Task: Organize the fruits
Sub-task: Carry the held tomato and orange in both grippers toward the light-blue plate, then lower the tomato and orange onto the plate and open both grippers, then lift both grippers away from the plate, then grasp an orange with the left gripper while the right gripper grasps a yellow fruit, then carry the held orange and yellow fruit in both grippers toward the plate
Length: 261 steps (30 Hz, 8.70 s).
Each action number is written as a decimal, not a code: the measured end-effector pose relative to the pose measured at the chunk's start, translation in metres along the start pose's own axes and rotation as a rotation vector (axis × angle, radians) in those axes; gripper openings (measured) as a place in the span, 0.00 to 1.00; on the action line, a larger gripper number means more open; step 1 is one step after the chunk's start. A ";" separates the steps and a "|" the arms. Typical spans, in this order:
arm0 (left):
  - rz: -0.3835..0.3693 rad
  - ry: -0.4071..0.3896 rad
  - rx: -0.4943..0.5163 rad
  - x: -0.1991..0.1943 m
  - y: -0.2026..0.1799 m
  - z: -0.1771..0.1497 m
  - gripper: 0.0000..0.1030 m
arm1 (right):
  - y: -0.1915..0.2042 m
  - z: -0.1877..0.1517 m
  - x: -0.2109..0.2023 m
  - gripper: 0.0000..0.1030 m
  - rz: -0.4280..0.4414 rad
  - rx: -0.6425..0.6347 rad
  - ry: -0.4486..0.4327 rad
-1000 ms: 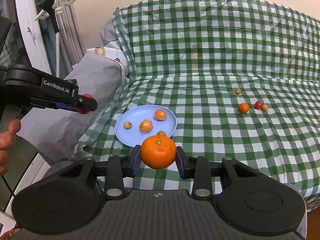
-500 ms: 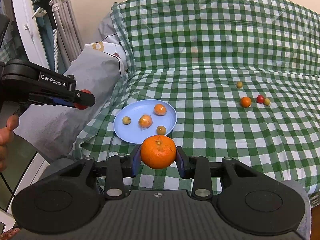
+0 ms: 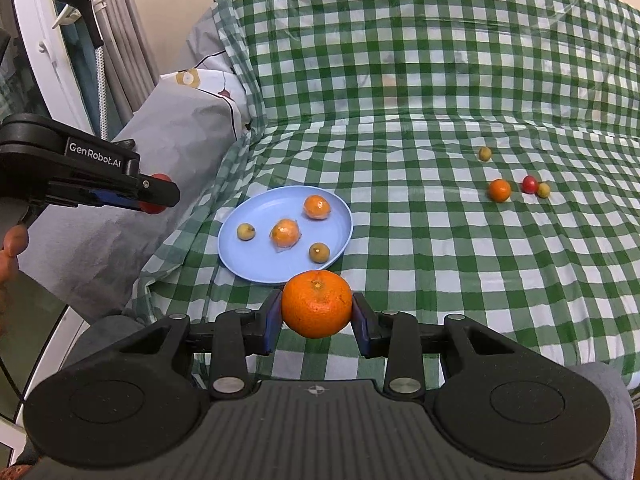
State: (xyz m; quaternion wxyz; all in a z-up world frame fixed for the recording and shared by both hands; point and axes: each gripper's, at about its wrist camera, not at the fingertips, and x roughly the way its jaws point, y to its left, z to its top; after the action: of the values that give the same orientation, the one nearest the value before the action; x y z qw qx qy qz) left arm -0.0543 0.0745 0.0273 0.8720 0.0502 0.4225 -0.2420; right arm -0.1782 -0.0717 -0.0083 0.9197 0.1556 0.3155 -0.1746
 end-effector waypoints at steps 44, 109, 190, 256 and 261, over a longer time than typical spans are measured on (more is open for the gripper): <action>0.093 0.050 0.044 0.136 0.031 0.020 1.00 | 0.014 0.059 0.170 0.92 -0.047 -0.207 0.060; 0.086 -0.168 0.071 -0.090 -0.050 -0.066 1.00 | 0.008 -0.023 -0.107 0.99 -0.054 -0.022 -0.251; -0.186 0.140 0.419 0.285 -0.266 0.073 0.39 | -0.335 0.102 0.204 0.27 -0.477 0.110 -0.161; -0.062 -0.053 0.180 -0.056 -0.075 -0.054 0.39 | -0.037 -0.033 -0.086 0.27 -0.002 -0.166 -0.178; -0.057 -0.049 0.171 -0.053 -0.071 -0.051 0.39 | -0.037 -0.032 -0.081 0.27 0.000 -0.162 -0.166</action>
State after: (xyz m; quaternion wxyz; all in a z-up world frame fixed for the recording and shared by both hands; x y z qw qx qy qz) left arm -0.1516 0.0470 0.0432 0.8674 0.1064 0.3801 -0.3031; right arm -0.2711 -0.0741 0.0127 0.9521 0.0660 0.2514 -0.1608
